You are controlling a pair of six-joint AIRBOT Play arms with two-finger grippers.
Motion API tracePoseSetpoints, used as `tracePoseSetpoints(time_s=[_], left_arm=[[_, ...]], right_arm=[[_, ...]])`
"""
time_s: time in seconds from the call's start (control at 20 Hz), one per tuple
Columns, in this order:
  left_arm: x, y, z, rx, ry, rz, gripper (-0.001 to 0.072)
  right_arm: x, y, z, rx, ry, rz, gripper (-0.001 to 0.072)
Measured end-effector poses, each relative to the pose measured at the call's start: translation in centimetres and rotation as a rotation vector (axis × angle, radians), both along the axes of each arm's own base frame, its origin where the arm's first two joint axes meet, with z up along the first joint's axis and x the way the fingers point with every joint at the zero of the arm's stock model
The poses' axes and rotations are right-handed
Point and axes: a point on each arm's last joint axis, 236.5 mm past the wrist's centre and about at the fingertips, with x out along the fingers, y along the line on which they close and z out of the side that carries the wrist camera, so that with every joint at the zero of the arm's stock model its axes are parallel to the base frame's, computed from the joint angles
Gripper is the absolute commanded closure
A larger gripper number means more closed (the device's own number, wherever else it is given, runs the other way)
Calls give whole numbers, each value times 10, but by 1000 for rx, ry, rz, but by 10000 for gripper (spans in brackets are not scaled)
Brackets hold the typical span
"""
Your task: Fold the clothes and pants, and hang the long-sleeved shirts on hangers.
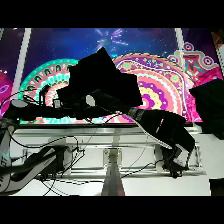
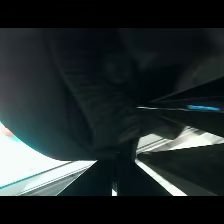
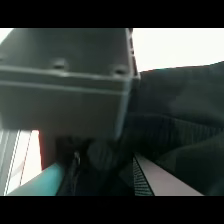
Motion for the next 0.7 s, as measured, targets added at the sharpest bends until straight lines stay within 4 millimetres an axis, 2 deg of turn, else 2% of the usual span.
tracePoseSetpoints(time_s=[0.15, 0.2, 0.25, 0.3, 0.55, 0.7], left_arm=[[5, -4, 13, -14, -48, 7, 696], [5, -5, 16, -15, -58, 6, 696], [6, -5, 18, -16, -68, 7, 696], [7, -6, 21, -18, -77, 10, 696], [5, -8, 26, -20, -93, -7, 696], [7, -10, 28, -30, -106, -11, 696]], right_arm=[[2, 1, 1, 7, 13, -25, 333], [2, 1, 1, 7, 16, -31, 392], [3, 1, 1, 8, 17, -34, 545], [2, 0, 0, 1, 16, -33, 646], [12, -6, -3, -24, -17, -44, 697], [33, -18, 0, -34, -31, -95, 698]])
